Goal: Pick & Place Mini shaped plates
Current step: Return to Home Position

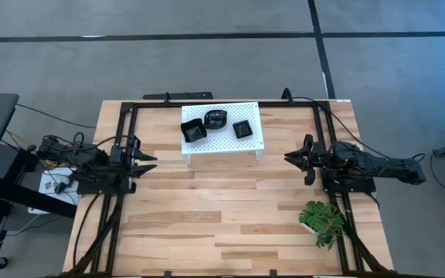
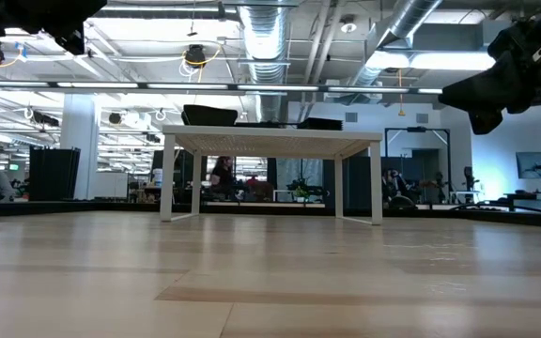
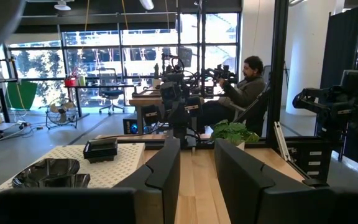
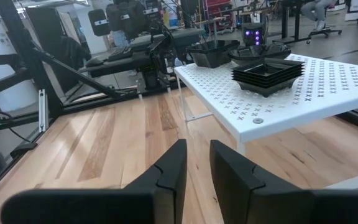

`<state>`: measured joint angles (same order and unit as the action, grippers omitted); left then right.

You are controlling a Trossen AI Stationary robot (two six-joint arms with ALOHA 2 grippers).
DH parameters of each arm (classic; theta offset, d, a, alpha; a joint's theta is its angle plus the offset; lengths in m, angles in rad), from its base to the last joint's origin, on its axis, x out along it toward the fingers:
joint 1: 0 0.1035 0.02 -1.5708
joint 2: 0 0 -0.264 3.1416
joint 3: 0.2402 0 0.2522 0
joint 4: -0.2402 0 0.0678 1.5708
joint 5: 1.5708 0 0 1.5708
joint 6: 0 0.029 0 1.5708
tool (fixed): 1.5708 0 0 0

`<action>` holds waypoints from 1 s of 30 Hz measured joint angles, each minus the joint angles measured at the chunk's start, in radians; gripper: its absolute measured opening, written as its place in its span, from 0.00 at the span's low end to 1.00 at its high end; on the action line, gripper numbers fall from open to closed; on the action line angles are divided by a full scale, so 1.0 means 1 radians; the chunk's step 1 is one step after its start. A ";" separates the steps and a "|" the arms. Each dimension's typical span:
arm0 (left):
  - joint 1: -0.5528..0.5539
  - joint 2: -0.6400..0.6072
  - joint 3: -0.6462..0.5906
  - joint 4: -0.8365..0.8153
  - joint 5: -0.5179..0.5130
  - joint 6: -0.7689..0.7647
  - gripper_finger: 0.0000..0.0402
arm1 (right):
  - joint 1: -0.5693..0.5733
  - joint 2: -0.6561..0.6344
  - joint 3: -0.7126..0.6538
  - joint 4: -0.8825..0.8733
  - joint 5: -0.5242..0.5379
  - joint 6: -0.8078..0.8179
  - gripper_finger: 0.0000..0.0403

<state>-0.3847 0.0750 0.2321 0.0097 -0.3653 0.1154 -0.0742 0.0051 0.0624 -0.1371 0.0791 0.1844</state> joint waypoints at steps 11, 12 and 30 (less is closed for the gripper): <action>0.000 0.000 0.000 0.000 0.000 0.000 0.25 | 0.000 0.000 0.000 0.000 0.000 0.000 0.16; 0.000 0.000 0.000 0.000 0.000 0.000 0.25 | 0.000 0.000 0.000 0.000 0.000 0.000 0.16; 0.000 0.000 0.000 0.000 0.000 0.000 0.25 | 0.000 0.000 0.000 0.000 0.000 0.000 0.16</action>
<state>-0.3845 0.0750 0.2321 0.0097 -0.3655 0.1154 -0.0742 0.0054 0.0624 -0.1371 0.0789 0.1844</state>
